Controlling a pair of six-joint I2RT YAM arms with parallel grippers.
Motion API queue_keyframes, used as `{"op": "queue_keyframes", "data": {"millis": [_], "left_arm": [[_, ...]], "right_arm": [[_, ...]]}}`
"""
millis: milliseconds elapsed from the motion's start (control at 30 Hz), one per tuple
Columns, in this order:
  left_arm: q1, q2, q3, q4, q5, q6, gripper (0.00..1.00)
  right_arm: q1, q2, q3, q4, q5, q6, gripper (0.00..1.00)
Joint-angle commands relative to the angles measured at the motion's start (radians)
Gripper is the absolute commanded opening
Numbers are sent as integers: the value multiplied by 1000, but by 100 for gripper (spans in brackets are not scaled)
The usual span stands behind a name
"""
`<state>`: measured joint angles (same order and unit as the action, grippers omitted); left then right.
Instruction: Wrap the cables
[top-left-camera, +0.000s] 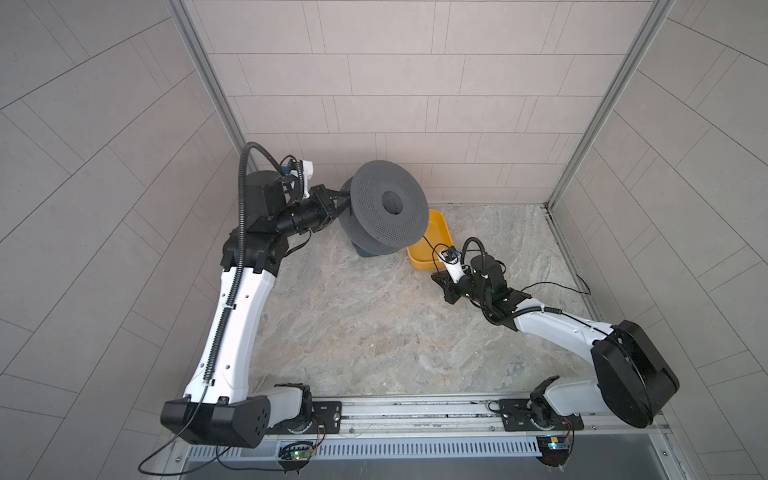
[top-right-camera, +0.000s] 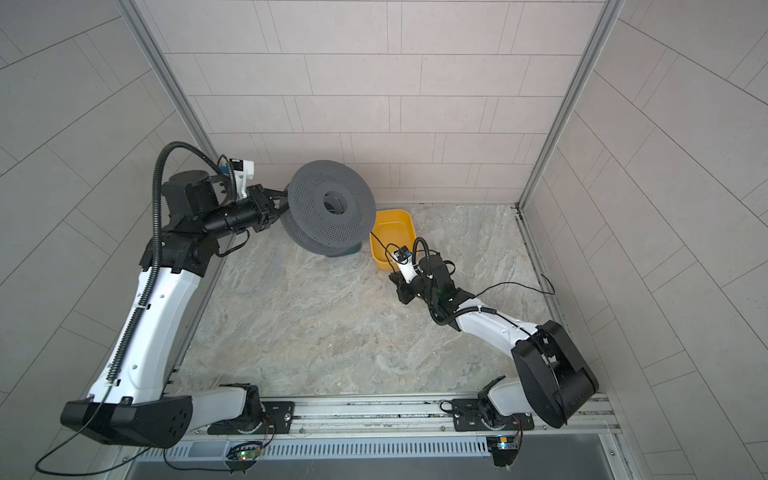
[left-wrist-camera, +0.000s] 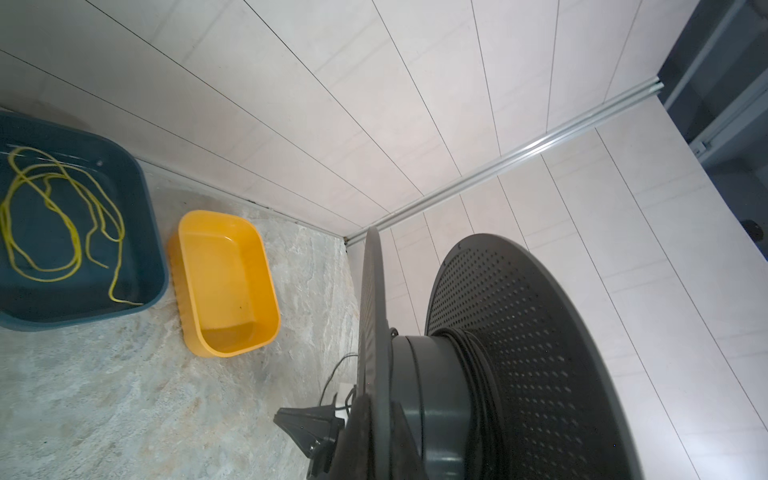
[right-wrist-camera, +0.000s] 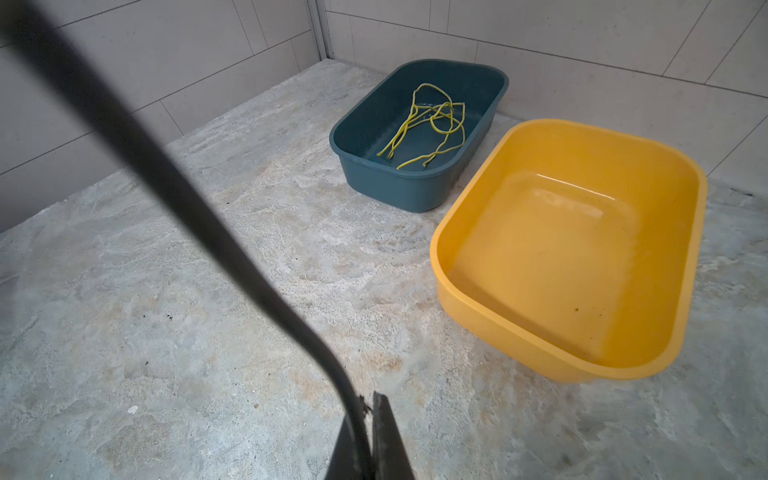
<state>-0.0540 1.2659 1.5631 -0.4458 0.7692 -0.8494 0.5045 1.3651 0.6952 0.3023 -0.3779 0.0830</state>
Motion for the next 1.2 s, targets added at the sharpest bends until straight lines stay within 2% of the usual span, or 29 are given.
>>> {"op": "queue_keyframes", "data": {"millis": [0,133,267,400,567,867,1167], "left_arm": [[17,-59,-15,68,-130,-18,0],[26,-97,-60,44,-309,1,0],[30,-118,-91,26,-523,88,0],[31,-75,-62,-34,-637,179,0],[30,-63,-83,-29,-767,237,0],[12,-24,-111,-4,-849,314,0],[-28,16,-139,55,-858,301,0]], "right_arm": [[16,-51,1,-30,7,28,0],[58,-75,5,-109,64,-2,0],[110,-100,3,-166,120,-51,0],[189,-122,32,-249,201,-132,0],[322,-119,133,-386,265,-262,0],[496,-53,385,-599,314,-468,0],[598,61,619,-687,297,-568,0]]}}
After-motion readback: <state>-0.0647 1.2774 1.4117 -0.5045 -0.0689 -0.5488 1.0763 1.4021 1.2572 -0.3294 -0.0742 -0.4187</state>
